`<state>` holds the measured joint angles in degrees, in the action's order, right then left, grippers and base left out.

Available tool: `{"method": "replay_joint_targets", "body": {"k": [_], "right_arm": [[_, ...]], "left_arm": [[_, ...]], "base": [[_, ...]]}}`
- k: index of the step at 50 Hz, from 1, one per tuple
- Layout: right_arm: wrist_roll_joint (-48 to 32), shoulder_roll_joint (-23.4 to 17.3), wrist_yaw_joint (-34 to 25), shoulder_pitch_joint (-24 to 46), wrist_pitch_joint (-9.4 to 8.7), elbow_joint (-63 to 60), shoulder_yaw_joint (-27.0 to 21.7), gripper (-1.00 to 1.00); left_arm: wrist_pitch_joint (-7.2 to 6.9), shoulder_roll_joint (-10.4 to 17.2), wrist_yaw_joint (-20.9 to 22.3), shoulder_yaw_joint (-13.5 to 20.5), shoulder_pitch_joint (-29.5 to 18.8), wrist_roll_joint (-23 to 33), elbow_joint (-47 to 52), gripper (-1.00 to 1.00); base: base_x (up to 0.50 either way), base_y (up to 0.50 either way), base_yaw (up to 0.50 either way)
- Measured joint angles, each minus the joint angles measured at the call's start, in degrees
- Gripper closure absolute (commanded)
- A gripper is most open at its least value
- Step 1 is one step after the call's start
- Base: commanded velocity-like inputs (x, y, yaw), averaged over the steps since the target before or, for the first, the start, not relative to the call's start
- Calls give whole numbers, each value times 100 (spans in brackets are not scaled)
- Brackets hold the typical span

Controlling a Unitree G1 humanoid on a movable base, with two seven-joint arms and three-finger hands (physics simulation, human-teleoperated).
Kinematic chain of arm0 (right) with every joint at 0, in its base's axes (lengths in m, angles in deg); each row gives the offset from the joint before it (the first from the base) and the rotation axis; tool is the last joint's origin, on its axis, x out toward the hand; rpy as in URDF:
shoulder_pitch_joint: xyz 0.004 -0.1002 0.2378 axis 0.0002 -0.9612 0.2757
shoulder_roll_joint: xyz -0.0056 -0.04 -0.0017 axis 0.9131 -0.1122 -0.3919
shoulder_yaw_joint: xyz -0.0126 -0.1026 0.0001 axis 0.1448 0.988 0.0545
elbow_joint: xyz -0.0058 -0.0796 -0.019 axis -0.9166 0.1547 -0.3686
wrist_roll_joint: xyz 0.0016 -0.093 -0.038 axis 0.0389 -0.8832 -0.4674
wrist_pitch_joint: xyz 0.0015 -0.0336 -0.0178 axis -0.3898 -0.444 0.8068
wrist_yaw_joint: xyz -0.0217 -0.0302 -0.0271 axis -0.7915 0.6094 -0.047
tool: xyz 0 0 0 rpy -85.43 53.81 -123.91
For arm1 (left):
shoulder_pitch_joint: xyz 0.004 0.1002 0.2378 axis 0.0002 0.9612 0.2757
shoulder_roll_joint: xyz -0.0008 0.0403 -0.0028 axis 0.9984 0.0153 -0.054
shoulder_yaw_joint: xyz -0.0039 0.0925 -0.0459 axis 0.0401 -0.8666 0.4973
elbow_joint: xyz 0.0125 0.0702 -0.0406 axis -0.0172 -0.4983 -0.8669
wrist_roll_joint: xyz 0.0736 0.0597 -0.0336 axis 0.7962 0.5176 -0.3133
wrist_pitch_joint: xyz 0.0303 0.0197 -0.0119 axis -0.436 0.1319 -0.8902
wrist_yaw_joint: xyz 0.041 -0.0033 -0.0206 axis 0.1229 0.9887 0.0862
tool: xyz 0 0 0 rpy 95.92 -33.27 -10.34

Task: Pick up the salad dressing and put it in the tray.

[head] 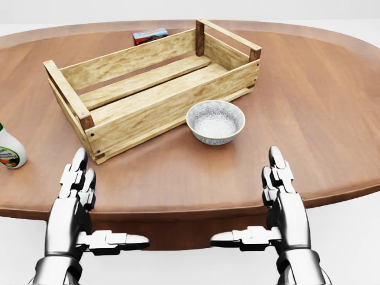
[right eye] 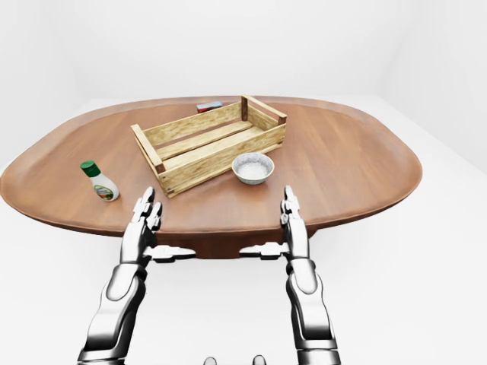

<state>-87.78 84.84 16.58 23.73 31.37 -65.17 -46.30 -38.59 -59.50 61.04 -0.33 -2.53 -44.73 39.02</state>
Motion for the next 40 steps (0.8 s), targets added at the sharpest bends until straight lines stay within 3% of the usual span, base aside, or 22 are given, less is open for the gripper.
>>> {"method": "replay_joint_targets", "body": {"k": [2, 3, 11, 27, 31, 35, 40], "right_arm": [[76, -17, -18, -32, -187, -260, -43, -100], [119, -29, -19, -45, -321, -440, -76, -100], [517, -225, 17, -2, -321, -2106, -679, -100], [1725, -994, 94, 348, -321, -4284, -2825, -100], [1771, -1107, 126, 340, -321, -4411, -2999, -100], [1534, -1184, 108, 332, -321, -4450, -3005, -100], [1139, -1189, 7, 344, -321, -4477, -2932, -100]], "left_arm": [[-205, 31, 37, 74, 25, -28, 271, -100], [-205, 51, 57, 127, 36, -51, 433, -100], [-205, 289, 255, 808, -5, -294, 1605, -100], [-205, 1031, 586, 2587, -270, -894, 2830, -100], [-205, 1285, 541, 3183, -393, -1216, 3009, -100], [-205, 1617, 226, 3871, -531, -1734, 3069, -100], [-205, 2252, -238, 4877, -554, -2530, 3047, -100]], "base": [[0, 0, 0], [0, 0, 0], [0, 0, 0], [0, 0, 0], [0, 0, 0], [2, 30, 0], [4, 50, 0]]}}
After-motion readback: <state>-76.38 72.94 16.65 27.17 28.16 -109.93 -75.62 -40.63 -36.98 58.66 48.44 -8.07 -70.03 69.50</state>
